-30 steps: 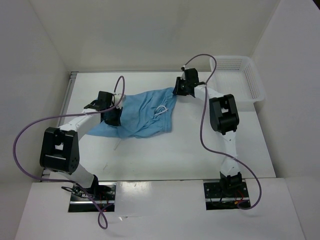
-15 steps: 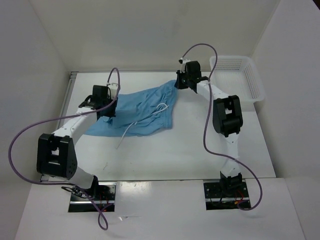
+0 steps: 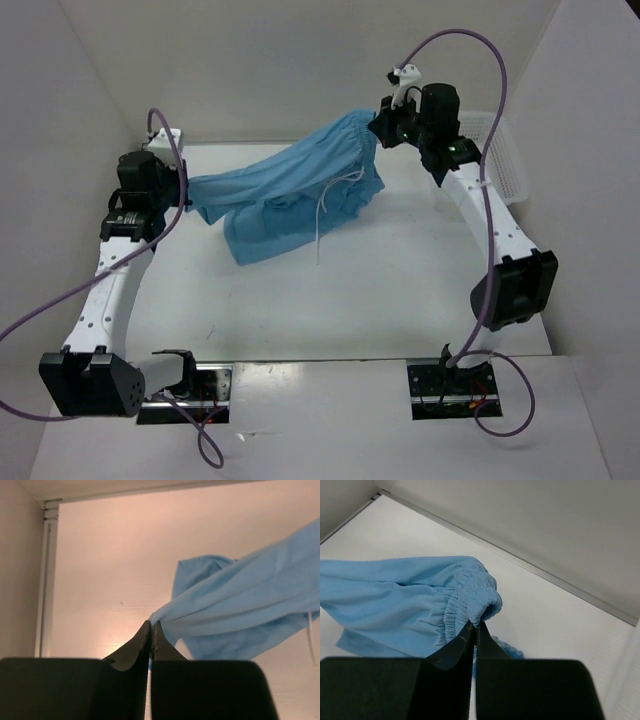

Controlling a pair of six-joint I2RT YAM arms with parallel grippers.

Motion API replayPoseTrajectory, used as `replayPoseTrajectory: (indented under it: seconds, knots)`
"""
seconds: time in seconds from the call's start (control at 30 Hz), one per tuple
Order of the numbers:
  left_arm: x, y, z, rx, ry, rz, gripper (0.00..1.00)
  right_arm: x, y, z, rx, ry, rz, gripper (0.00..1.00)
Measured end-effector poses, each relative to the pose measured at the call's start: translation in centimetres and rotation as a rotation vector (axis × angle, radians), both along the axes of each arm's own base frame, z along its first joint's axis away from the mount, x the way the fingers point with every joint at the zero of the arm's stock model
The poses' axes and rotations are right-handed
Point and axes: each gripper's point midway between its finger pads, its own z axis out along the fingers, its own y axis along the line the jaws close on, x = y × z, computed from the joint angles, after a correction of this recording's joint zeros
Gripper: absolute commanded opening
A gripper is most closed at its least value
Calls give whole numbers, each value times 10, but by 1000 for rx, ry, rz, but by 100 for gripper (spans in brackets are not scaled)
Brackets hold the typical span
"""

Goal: Fold and stack the shorts
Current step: Flatten the shorts out

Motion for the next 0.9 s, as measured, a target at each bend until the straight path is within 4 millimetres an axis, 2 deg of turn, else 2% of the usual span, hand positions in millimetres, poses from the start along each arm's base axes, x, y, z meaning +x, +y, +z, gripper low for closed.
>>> replayPoseTrajectory:
  seconds: [0.13,0.27,0.37,0.53,0.73,0.83,0.9]
  knots:
    - [-11,18,34,2,-94,45,0,-32,-5,32,-18,-58,38,0]
    - [-24,25,87,11,-258,64,0,-65,-10,73,-15,-143,64,0]
    - [-42,20,118,14,-355,46,0,-95,-13,107,0,-224,90,0]
    - [-84,5,165,17,-514,-15,0,-153,-18,158,30,-349,145,0]
    - [-138,-16,215,36,-729,-113,0,-215,-16,204,94,-443,250,0]
    - [-148,-20,232,48,-802,-132,0,-234,-17,217,137,-448,278,0]
    - [-142,-21,233,48,-804,-142,0,-241,-16,222,167,-442,294,0]
